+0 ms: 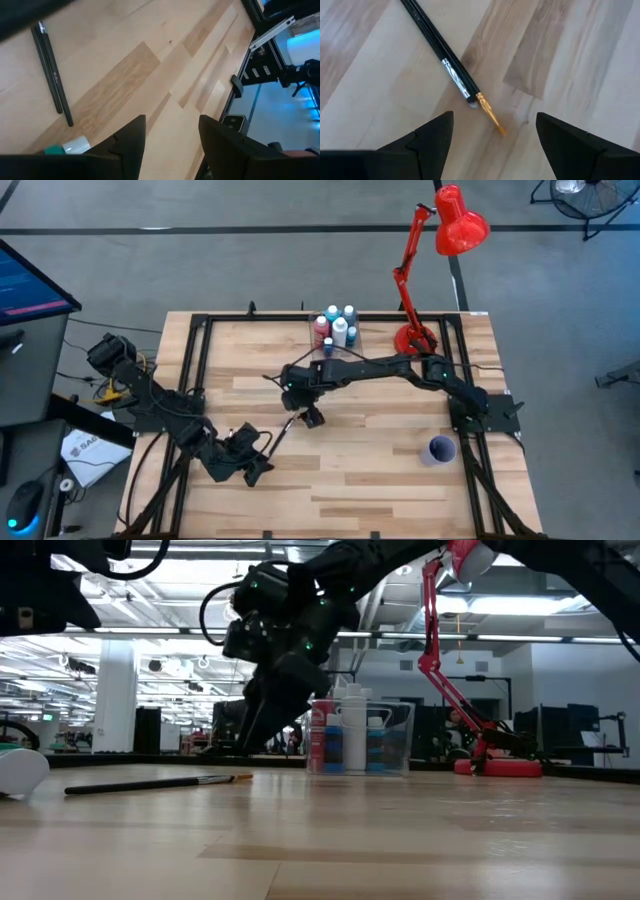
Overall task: Pick & Place Paint Supplies
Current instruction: Put the gold paintbrush into the purple cup
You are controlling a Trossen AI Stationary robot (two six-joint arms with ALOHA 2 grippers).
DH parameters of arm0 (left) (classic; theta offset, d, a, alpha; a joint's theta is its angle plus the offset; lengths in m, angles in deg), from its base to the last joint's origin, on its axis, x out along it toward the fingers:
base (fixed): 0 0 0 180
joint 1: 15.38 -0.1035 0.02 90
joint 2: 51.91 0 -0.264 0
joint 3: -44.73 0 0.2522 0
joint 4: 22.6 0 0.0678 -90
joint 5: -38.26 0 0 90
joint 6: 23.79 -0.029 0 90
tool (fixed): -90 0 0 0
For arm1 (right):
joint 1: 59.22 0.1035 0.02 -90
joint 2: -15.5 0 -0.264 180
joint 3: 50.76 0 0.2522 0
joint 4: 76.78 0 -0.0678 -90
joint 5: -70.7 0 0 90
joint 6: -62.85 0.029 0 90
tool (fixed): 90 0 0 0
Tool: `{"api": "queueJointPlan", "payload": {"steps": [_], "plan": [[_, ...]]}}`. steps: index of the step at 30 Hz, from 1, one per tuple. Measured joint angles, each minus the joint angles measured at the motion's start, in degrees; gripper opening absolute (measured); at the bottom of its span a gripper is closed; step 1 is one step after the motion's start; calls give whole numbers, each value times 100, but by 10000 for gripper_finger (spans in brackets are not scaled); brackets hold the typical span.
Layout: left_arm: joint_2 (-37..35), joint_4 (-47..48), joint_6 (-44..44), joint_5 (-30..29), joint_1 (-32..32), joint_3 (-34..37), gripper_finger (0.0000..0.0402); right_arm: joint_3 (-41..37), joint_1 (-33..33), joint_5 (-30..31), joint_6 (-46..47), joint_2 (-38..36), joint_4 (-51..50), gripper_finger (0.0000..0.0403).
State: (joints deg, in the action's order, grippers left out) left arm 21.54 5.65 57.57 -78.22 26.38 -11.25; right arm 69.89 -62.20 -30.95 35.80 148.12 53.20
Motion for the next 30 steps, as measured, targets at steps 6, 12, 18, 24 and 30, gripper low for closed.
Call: {"api": "queueJointPlan", "payload": {"steps": [6,12,18,24,30], "plan": [[0,-2,0,-130,-2,0,176,2,64,322,-272,-5,28,276],[0,-2,-1,-169,-2,0,176,2,140,658,-713,-5,-147,276],[0,-2,-1,-254,-4,0,176,2,234,722,-1060,-5,-151,276],[0,0,-1,-299,-4,0,176,2,215,729,-1044,-5,-91,276],[0,2,-1,-297,-4,0,176,2,118,705,-1044,-5,-35,276]]}}
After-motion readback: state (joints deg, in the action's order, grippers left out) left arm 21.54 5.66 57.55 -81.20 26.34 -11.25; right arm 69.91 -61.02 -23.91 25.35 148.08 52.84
